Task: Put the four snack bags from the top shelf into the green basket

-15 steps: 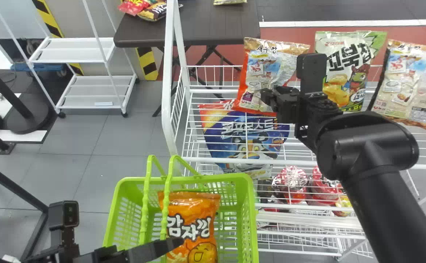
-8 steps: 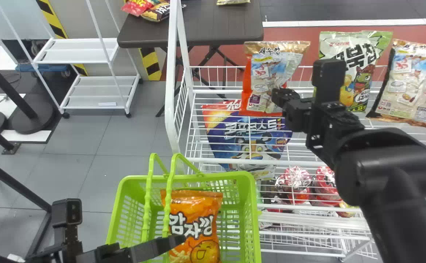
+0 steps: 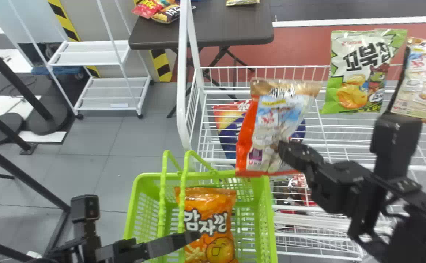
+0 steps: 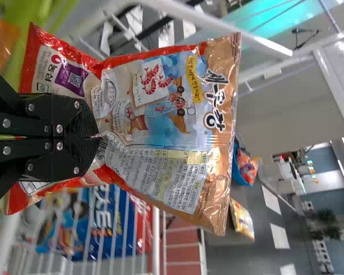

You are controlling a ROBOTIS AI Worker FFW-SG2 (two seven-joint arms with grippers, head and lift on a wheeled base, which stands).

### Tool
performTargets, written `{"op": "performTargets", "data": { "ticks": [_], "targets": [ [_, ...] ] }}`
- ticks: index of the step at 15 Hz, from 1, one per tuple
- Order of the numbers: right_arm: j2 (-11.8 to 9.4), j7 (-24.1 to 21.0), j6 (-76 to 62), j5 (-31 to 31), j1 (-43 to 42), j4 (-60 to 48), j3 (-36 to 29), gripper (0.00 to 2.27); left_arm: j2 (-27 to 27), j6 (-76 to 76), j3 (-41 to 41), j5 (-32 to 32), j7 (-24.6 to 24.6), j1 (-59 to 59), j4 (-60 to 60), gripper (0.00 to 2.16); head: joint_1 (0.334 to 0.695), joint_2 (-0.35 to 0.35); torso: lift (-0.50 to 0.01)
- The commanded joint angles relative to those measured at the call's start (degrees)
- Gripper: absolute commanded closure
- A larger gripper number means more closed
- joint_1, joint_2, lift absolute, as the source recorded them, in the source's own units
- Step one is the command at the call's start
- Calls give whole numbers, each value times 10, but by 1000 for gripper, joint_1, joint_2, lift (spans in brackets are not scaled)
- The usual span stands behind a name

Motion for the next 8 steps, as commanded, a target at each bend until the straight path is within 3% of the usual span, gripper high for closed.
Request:
{"op": "performTargets", "data": {
  "ticks": [1,8],
  "targets": [
    [-2,13,7,-40,31,4,9,2253,-1,0,-1,0,-6,-2,0,2145,695,172,0],
    [-11,33,96,-56,12,105,80,2253,-1,2,-2,-2,-6,-6,0,2145,695,348,0]
  ]
}}
